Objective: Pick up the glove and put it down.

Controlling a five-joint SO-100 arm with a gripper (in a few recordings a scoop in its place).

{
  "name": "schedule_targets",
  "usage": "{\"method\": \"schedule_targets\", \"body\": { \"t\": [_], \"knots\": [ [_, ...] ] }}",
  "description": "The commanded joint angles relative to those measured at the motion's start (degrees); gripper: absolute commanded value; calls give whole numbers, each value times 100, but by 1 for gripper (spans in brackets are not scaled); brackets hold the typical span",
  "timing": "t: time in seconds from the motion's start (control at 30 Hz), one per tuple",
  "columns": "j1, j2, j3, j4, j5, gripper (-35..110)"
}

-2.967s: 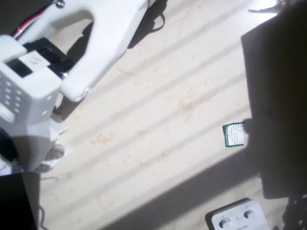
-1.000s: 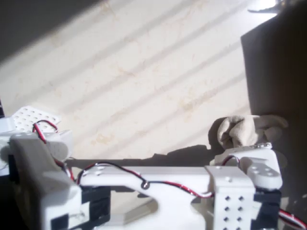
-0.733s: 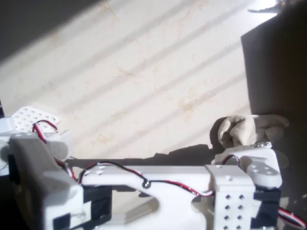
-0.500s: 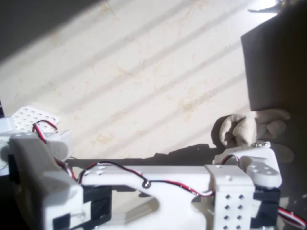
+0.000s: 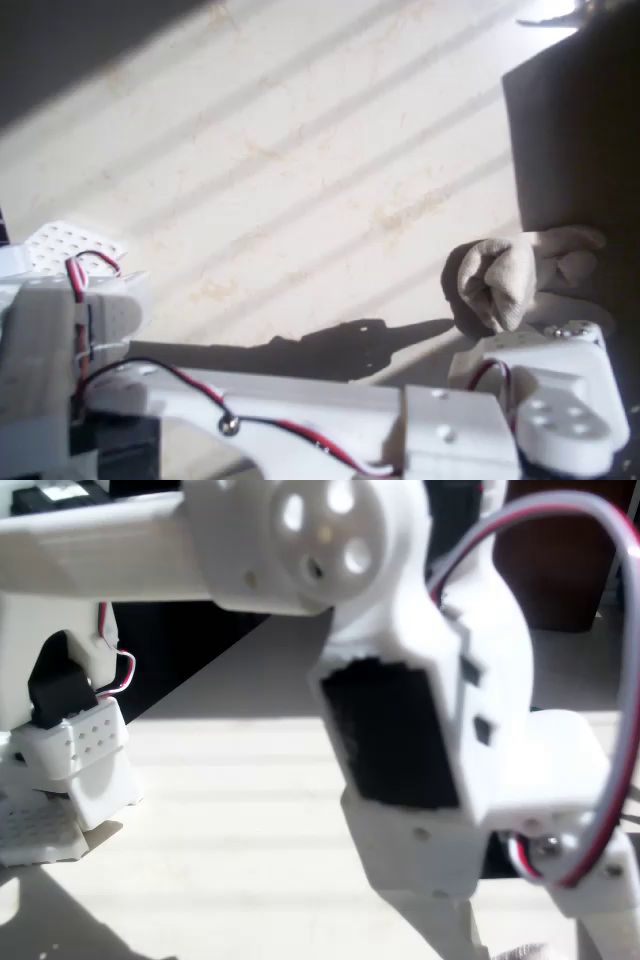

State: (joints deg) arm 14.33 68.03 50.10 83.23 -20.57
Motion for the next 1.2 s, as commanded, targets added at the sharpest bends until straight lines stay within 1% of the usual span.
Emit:
{"method": "schedule_targets", "body": {
  "t": [0.0, 0.17, 0.33, 0.43, 0.63, 1.0, 1.07, 1.17],
  "knots": [
    [-483, 835, -97, 35, 18, 19],
    [-1415, 1002, -70, 44, 70, 19],
    [-2074, 914, -70, -44, 712, 19],
    [-2171, 606, -44, -158, 958, 19],
    [-2171, 185, -35, -554, 949, 19],
    [-2136, -149, -26, -659, 940, 19],
    [-2153, -158, -26, -659, 932, 15],
    [-2162, -158, -26, -756, 896, 4]
  ]
}}
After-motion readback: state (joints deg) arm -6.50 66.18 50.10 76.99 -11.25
